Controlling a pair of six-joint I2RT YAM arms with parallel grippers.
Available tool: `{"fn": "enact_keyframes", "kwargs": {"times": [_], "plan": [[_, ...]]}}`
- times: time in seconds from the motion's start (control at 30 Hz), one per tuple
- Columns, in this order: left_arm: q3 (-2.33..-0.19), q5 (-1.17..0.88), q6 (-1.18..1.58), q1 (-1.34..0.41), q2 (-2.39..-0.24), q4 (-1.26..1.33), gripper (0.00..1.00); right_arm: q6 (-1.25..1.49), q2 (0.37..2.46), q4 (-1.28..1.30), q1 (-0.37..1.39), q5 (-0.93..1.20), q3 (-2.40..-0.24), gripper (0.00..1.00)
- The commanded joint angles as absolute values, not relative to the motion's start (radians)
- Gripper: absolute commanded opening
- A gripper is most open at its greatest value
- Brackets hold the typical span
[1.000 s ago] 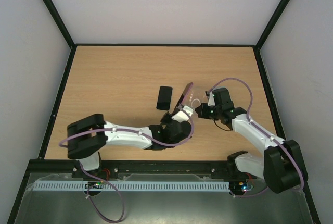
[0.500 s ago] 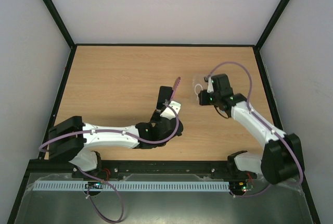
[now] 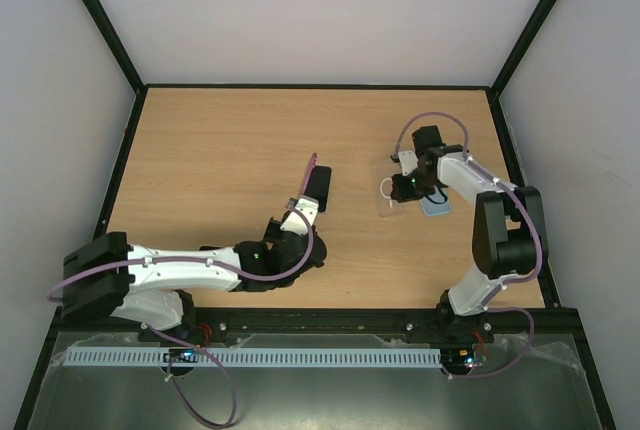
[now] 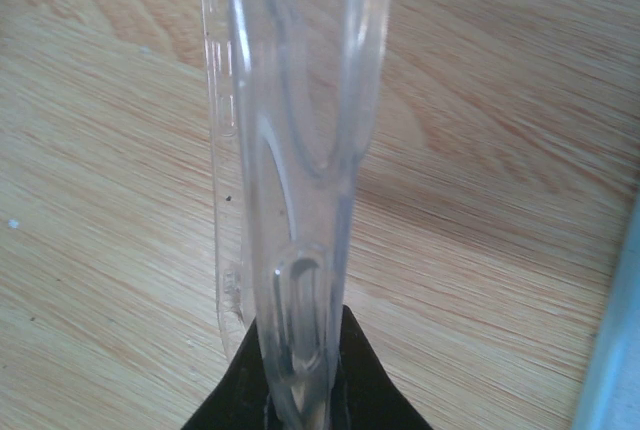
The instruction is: Take the phone out of the phone case
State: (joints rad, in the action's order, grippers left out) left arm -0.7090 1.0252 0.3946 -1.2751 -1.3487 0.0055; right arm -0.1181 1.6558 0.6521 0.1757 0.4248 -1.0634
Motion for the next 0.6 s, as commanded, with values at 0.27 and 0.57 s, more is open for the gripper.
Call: {"fn": "enact_keyframes", "kwargs": {"times": [0.27, 0.57], "plan": [[-0.671, 1.003, 0.458, -1.182, -1.326, 0.021, 0.03, -0.149, 1.673, 0.613, 0.113, 0.324, -1.044, 0.35], [-0.681, 0.967, 0.403, -1.100, -1.416, 0.037, 0.02, -0.106, 1.402, 0.625, 0.113, 0.373, -0.999, 0.41]]}}
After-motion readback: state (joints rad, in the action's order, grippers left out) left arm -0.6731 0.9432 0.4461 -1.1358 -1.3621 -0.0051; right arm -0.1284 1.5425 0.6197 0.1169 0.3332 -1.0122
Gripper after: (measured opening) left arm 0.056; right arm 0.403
